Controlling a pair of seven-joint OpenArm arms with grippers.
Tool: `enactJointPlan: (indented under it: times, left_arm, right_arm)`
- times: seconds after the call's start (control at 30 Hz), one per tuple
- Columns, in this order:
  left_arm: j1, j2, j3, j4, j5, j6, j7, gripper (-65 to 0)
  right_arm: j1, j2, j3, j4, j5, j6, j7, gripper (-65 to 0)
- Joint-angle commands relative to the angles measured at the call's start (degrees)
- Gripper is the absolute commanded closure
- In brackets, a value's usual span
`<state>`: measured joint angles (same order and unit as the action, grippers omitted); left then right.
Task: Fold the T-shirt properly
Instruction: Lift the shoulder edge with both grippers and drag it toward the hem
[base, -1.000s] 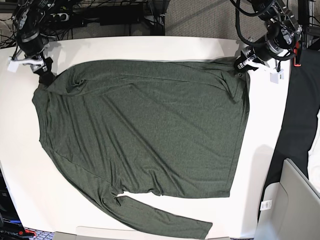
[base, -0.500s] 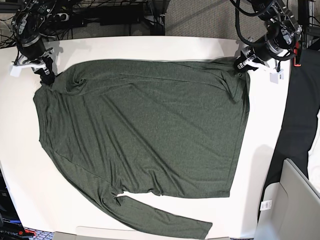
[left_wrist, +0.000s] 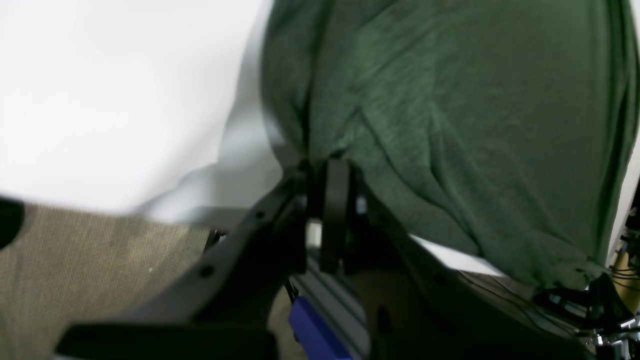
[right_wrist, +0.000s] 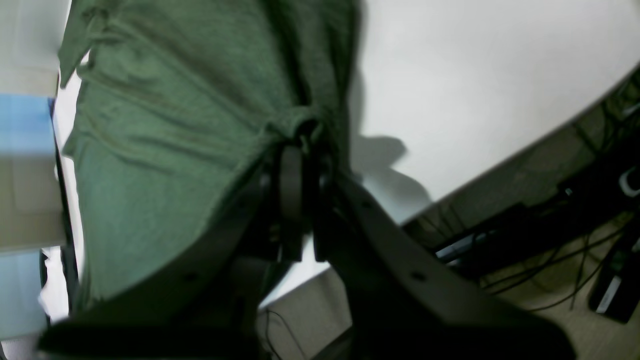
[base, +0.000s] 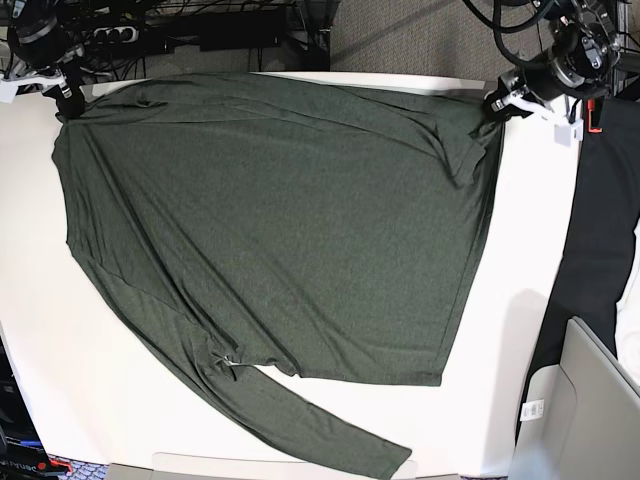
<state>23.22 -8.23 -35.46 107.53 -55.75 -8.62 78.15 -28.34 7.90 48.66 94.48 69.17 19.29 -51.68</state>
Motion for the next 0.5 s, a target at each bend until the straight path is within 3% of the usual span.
enactJointPlan:
  times: [0.0,0.17,0.47]
  left_arm:
    - [0.82,-0.78,-1.77,1.62,-2.50,0.58,0.49,0.0]
    - [3.19,-0.96,-5.55,1.97,-7.95,0.58,0.93,0.0]
    - [1.88,-0.96,-6.60,3.46,-12.52,0.58,0.66,0.0]
  right_arm:
    - [-1.16,0.76,0.52,1.92,1.30,0.18,0.65,-0.6]
    - [-3.18,0.41,0.52,5.79,1.30,3.88,0.56,-0.6]
    - [-0.37,0.41,2.63,6.67,3.32,4.32,0.82,-0.6]
